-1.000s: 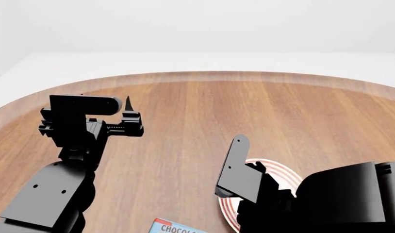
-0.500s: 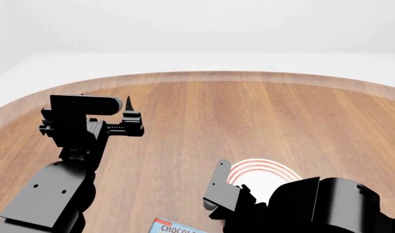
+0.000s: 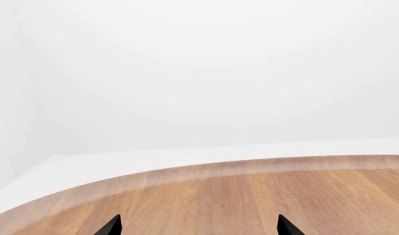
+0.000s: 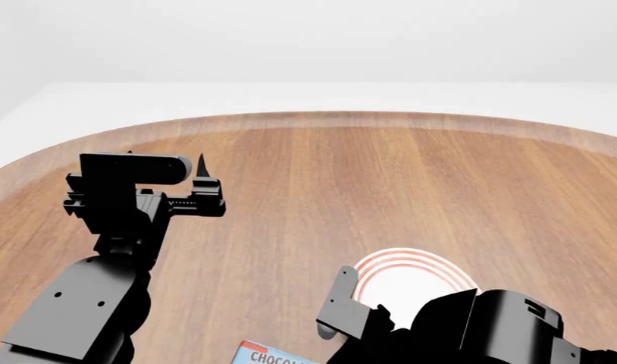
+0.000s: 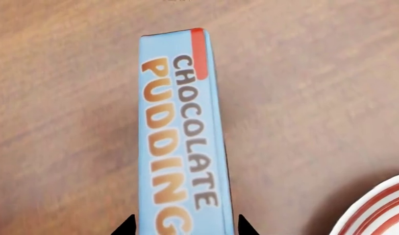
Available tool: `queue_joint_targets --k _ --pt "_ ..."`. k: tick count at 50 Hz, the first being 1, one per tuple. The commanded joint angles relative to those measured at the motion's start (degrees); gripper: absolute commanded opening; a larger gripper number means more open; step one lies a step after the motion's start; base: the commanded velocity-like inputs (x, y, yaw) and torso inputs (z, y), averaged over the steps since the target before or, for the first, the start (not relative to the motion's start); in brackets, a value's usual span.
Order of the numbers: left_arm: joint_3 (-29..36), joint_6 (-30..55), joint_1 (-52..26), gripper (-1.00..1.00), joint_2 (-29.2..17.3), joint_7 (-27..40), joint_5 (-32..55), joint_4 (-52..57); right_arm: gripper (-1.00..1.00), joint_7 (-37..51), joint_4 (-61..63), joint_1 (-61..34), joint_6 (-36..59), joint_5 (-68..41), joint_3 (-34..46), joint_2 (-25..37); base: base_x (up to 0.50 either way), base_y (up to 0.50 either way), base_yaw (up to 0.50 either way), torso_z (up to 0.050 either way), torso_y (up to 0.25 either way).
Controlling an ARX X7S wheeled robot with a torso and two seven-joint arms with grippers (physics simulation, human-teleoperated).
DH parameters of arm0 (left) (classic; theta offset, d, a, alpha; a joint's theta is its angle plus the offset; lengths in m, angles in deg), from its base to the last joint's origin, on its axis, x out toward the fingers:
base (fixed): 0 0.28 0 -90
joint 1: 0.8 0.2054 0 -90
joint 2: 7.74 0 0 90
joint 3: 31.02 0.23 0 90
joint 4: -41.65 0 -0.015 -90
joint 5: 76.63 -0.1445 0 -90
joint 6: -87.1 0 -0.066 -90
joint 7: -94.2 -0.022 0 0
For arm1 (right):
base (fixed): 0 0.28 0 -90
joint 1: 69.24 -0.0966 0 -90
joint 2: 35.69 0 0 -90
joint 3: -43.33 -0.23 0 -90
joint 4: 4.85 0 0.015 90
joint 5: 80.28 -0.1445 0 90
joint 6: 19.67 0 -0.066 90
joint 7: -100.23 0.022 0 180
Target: Put the chocolate pudding to the right of the plate.
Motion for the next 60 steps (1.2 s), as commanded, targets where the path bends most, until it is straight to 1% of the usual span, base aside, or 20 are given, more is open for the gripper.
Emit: queue_joint_targets --k 1,6,7,9,11,17,20,22,24,27,29,36,39,41,43,46,51,55,57,60 --pt "0.31 -0.27 0.15 1.0 -0.12 0.24 0.14 0.04 -1.0 1.08 1.46 0.49 -1.55 1.31 -1.26 0.89 0.0 0.0 0.0 0.0 0.0" --pt "0.21 0.17 -0.14 1.0 -0.26 0.43 0.35 0.37 -1.0 3.19 5.03 -1.73 -0.32 -1.65 -4.96 2.25 0.0 0.0 0.0 0.0 0.0" --pt "0.18 0.26 -0.23 1.0 -0.3 0.48 0.38 0.43 -1.0 4.6 6.6 -3.68 1.29 -4.24 -7.53 2.83 0.0 0.0 0.0 0.0 0.0" --pt "0.2 0.29 -0.28 1.0 -0.36 0.54 0.39 0.43 -1.0 5.99 7.41 -5.15 2.91 -6.3 -9.29 3.04 0.0 0.0 0.0 0.0 0.0" --pt "0.18 0.35 -0.34 1.0 -0.41 0.62 0.42 0.49 -1.0 9.58 8.47 -8.5 6.65 -10.26 -12.67 3.36 0.0 0.0 0.0 0.0 0.0" --pt "0.05 0.39 -0.45 1.0 -0.48 0.79 0.63 0.62 -1.0 14.36 7.07 -13.89 11.6 -14.17 -16.36 3.85 0.0 0.0 0.0 0.0 0.0" --pt "0.02 0.4 -0.44 1.0 -0.52 0.9 0.69 0.74 -1.0 15.91 4.18 -15.84 13.31 -13.47 -16.42 4.15 0.0 0.0 0.0 0.0 0.0" --pt "-0.04 0.37 -0.42 1.0 -0.58 0.93 0.74 0.76 -1.0 17.48 -1.36 -17.42 15.67 -12.46 -16.16 3.86 0.0 0.0 0.0 0.0 0.0" --pt "-0.12 0.31 -0.41 1.0 -0.63 0.98 0.8 0.76 -1.0 18.99 -3.97 -18.06 16.41 -11.99 -16.57 3.75 0.0 0.0 0.0 0.0 0.0" --pt "-0.22 0.24 -0.5 1.0 -0.66 1.07 0.86 0.7 -1.0 21.5 -10.94 -19.63 18.85 -13.84 -19.65 3.76 0.0 0.0 0.0 0.0 0.0" --pt "-0.19 0.22 -0.54 1.0 -0.71 1.1 0.88 0.67 -1.0 23.41 -13.81 -19.77 18.55 -13.44 -20.92 3.91 0.0 0.0 0.0 0.0 0.0" --pt "-0.37 0.2 -0.59 1.0 -0.83 1.31 1.06 0.74 -1.0 22.62 -24.15 -22.51 16.36 -10.05 -21.49 5.75 0.0 0.0 0.0 0.0 0.0" --pt "-0.43 0.09 -0.45 1.0 -0.86 1.4 1.11 0.75 -1.0 26.19 -29.72 -23.28 17.81 -11.3 -24.83 5.71 0.0 0.0 0.0 0.0 0.0" --pt "-0.56 0.02 -0.37 1.0 -0.93 1.43 1.18 0.7 -1.0 27.81 -31.46 -23.08 17.59 -11.92 -26.65 6.34 0.0 0.0 0.0 0.0 0.0" --pt "-0.61 0.06 -0.39 1.0 -0.95 1.47 1.27 0.73 -1.0 26.68 -30.58 -22.84 15.0 -10.28 -25.91 7.49 0.0 0.0 0.0 0.0 0.0" --pt "-0.42 0.02 -0.44 1.0 -1.0 1.59 1.18 0.65 -1.0 28.13 -35.23 -22.62 14.89 -10.34 -27.56 8.16 0.0 0.0 0.0 0.0 0.0" --pt "-0.25 0.17 -0.52 1.0 -1.03 1.76 1.26 0.83 -1.0 32.28 -42.66 -23.2 17.54 -12.12 -30.78 8.39 0.0 0.0 0.0 0.0 0.0" --pt "-0.15 -0.04 -0.54 1.0 -1.01 1.77 1.33 0.63 -1.0 32.02 -43.7 -22.27 17.52 -12.35 -30.84 10.13 0.0 0.0 0.0 0.0 0.0" --pt "-0.16 -0.08 -0.55 1.0 -1.01 1.79 1.39 0.61 -1.0 33.95 -44.56 -21.5 17.16 -12.87 -32.26 10.76 0.0 0.0 0.0 0.0 0.0" --pt "-0.14 0.02 -0.55 1.0 -1.08 1.83 1.51 0.72 -1.0 34.33 -45.54 -20.8 16.57 -12.91 -32.86 12.16 0.0 0.0 0.0 0.0 0.0"
